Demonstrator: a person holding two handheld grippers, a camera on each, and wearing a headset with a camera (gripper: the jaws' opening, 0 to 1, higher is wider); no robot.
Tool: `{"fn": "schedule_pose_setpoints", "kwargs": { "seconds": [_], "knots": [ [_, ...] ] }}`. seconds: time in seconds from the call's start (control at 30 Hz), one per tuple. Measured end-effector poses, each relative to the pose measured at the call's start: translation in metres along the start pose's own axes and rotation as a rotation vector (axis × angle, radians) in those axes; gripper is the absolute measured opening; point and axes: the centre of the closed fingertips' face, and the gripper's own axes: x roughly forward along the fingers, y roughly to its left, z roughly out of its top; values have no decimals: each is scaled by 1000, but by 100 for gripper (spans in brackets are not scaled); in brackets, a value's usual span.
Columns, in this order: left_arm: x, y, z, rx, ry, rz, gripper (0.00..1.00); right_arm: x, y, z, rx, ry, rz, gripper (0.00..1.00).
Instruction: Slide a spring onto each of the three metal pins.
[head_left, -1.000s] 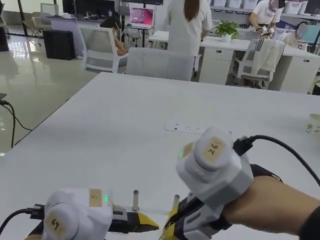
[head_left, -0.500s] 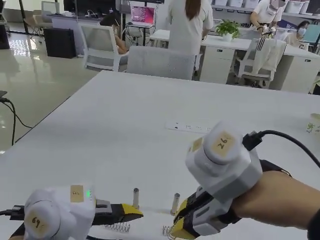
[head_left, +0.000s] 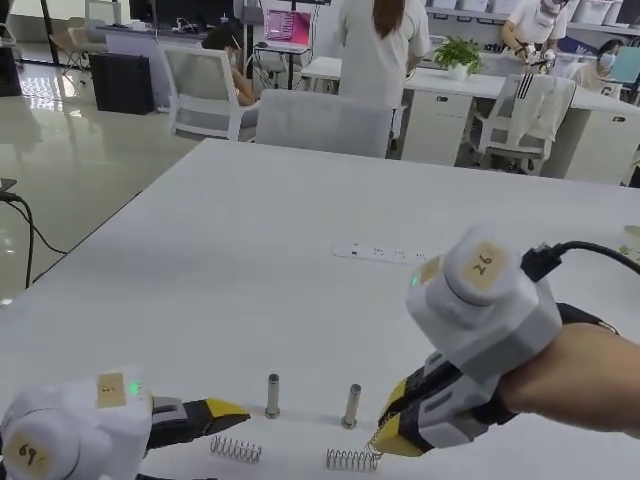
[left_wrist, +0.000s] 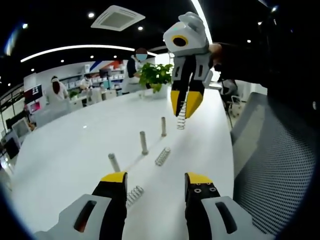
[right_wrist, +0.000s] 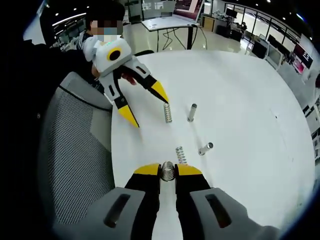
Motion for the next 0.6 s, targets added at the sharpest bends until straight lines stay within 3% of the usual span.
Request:
{"fn": "schedule_pose_setpoints", "kwargs": {
  "seconds": [0.43,0.6],
  "knots": [
    [-8,6,-7,-8,7,46,43,-14,-20,-14,15,28,-32,8],
    [-8,5,-8,-15,9,50,43,-25,-38,-18,29,35,-69,8]
  ]
}}
